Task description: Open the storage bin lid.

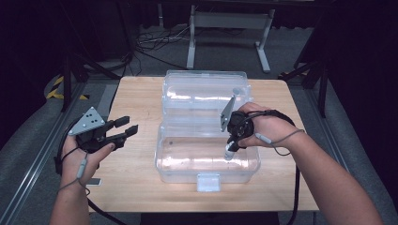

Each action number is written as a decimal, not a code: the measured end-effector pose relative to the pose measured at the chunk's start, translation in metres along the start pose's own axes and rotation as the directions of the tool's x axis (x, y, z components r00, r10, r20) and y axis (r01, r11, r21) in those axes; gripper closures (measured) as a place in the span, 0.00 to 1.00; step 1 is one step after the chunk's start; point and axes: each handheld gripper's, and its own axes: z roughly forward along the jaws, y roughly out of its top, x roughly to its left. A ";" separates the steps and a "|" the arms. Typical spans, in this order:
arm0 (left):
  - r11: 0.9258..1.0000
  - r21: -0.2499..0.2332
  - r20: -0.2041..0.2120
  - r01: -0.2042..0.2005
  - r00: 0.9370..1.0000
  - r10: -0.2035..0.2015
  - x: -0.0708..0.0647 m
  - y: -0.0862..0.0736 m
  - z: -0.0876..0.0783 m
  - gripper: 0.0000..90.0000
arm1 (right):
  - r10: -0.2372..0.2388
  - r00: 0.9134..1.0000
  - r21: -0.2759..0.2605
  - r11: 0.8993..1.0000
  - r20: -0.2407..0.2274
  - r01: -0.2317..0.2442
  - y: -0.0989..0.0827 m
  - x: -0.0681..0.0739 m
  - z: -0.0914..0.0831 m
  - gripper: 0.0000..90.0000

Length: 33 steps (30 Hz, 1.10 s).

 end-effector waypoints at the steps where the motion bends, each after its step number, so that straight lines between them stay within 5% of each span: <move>1: 1.000 0.000 0.000 0.000 1.000 0.000 0.000 0.000 0.000 0.60 | 0.000 1.000 0.000 1.000 0.000 0.000 0.000 0.000 0.000 0.79; 16: 1.000 0.001 -0.002 0.001 1.000 -0.001 0.000 0.000 0.001 0.60 | 0.018 1.000 0.109 0.994 -0.020 -0.016 -0.016 0.003 0.032 0.79; 33: 1.000 0.002 -0.004 0.002 1.000 -0.002 0.000 -0.001 0.000 0.61 | 0.035 0.999 0.160 0.987 -0.041 -0.028 -0.033 0.003 0.055 0.79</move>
